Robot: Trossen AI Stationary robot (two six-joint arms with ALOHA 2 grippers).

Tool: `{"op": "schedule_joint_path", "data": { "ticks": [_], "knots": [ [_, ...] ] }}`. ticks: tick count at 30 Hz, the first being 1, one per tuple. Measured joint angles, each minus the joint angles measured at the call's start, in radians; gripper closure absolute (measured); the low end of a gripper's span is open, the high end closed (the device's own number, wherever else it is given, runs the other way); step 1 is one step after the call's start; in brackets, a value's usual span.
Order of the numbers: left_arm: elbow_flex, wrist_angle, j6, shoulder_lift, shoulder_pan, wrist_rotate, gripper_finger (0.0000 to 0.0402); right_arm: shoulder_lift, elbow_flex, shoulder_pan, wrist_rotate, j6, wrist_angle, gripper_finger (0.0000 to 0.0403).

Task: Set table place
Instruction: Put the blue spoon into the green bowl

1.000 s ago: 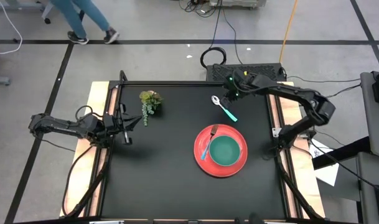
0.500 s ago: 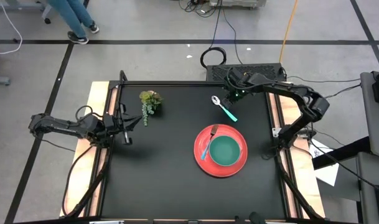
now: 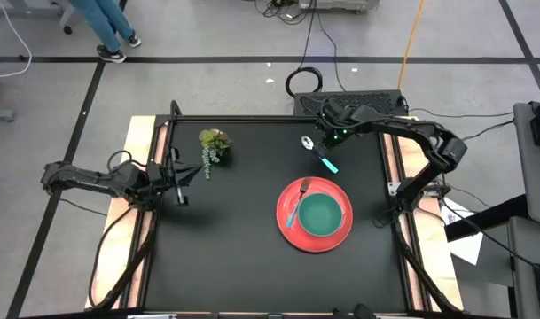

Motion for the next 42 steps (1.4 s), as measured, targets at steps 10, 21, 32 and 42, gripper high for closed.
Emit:
{"op": "schedule_joint_path", "data": {
  "ticks": [10,21,32,42],
  "knots": [
    [0.000,0.010,0.010,0.000,0.000,0.000,0.0394,0.137,0.035,0.014,-0.001,-0.022,-0.016,0.0281],
    [0.000,0.007,0.024,0.000,0.000,0.000,0.0394,0.191,0.098,0.032,-0.001,-0.035,0.003,0.0281],
    [0.000,-0.001,0.029,0.000,0.000,0.000,0.0394,0.198,0.103,0.031,-0.027,-0.075,0.001,0.0281],
    [0.000,-0.002,0.031,0.000,0.000,0.000,0.0394,0.198,0.103,0.030,-0.027,-0.056,-0.005,0.0227]
  ]
}}
